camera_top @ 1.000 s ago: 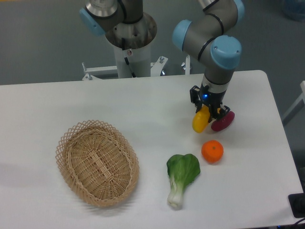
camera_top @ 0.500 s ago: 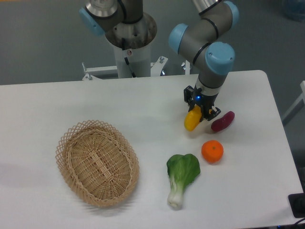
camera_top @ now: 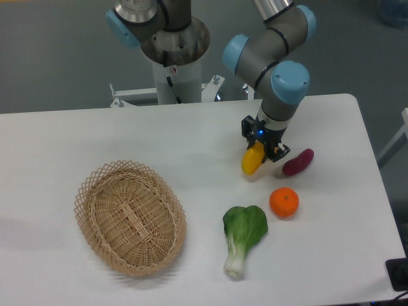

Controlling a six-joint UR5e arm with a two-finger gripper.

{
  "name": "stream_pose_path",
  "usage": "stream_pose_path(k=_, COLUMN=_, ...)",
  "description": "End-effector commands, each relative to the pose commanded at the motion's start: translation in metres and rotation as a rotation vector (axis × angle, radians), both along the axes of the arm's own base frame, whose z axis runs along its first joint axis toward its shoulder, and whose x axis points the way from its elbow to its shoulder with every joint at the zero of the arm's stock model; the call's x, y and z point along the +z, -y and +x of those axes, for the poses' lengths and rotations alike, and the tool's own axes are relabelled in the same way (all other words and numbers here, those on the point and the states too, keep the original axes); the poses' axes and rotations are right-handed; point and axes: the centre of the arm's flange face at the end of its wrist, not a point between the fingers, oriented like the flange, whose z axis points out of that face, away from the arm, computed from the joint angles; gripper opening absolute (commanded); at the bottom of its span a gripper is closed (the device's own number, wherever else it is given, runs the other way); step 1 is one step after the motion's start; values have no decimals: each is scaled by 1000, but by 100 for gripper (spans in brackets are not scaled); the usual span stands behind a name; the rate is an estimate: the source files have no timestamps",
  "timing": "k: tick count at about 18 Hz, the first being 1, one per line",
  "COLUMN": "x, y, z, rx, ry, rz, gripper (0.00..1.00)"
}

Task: Place the mango on the table
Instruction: 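Lower the yellow mango onto the table beside the orange, then open the gripper to release the mango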

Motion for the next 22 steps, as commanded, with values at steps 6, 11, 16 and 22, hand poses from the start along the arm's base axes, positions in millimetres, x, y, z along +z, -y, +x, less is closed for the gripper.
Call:
stream_pose_path(k=6, x=0, y=0, z=0, rx=-3, ry=0, rz=0, gripper=52)
stream_pose_path(k=11, x=4, y=-2, z=-5, rx=-12, ry=-45, rz=22, gripper=90)
stream_pose_path(k=16, x=15, y=-2, z=-11, rx=3, ry=-74, rz=34, gripper=100)
stream_pose_path(k=22, x=66, y=-9, z=-30, rx=36, ry=-180, rz=91, gripper=100)
